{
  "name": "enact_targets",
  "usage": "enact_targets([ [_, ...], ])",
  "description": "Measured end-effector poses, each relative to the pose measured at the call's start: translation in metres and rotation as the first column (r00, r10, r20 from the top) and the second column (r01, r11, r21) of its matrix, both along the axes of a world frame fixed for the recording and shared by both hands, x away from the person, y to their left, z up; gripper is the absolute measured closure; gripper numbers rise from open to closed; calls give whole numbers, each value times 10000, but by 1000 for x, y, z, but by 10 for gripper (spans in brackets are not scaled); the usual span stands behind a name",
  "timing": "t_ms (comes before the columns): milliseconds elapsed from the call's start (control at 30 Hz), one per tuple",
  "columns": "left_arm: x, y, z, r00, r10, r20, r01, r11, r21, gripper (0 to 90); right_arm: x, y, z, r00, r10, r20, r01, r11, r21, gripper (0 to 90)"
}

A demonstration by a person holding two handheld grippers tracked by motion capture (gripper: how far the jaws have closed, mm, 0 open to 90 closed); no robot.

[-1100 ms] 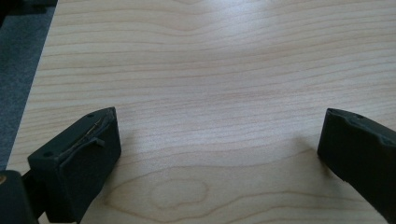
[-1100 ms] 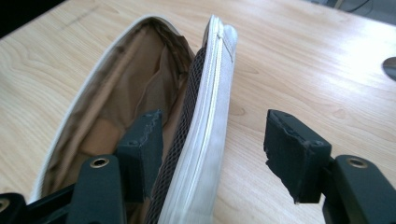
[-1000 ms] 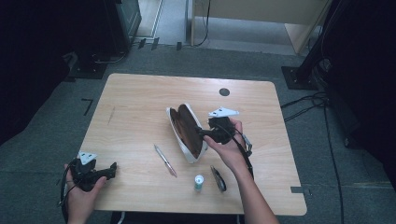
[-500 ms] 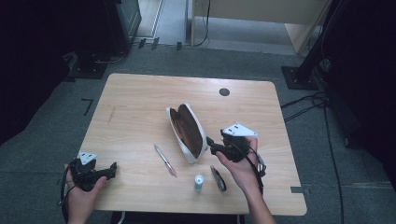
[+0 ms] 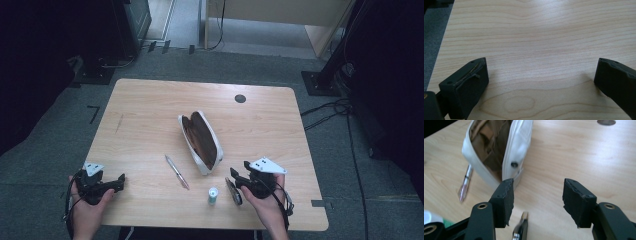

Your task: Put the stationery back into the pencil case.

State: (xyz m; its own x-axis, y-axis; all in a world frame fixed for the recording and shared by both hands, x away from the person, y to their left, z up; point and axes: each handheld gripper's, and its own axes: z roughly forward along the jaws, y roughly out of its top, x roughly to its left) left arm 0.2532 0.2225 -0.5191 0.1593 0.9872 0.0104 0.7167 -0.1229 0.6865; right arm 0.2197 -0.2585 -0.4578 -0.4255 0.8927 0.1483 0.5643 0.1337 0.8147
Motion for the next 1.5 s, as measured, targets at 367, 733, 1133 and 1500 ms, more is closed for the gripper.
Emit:
enact_targets([
  [367,0,0,0,10000,16,3,-16,10000,1,0,-31,-4,-27,9999,-90,-130,93,9996,264,448],
  [733,0,0,0,10000,17,4,-17,10000,-2,0,-53,-3,-40,9992,43,-390,-32,9996,276,479],
  [1133,0,0,0,10000,15,3,-15,10000,-3,0,-64,-2,-50,9982,101,-585,-94,9999,111,531],
  [1500,0,0,0,10000,15,3,-15,10000,-3,0,-68,-5,-55,9976,145,-676,-141,9999,62,659],
])
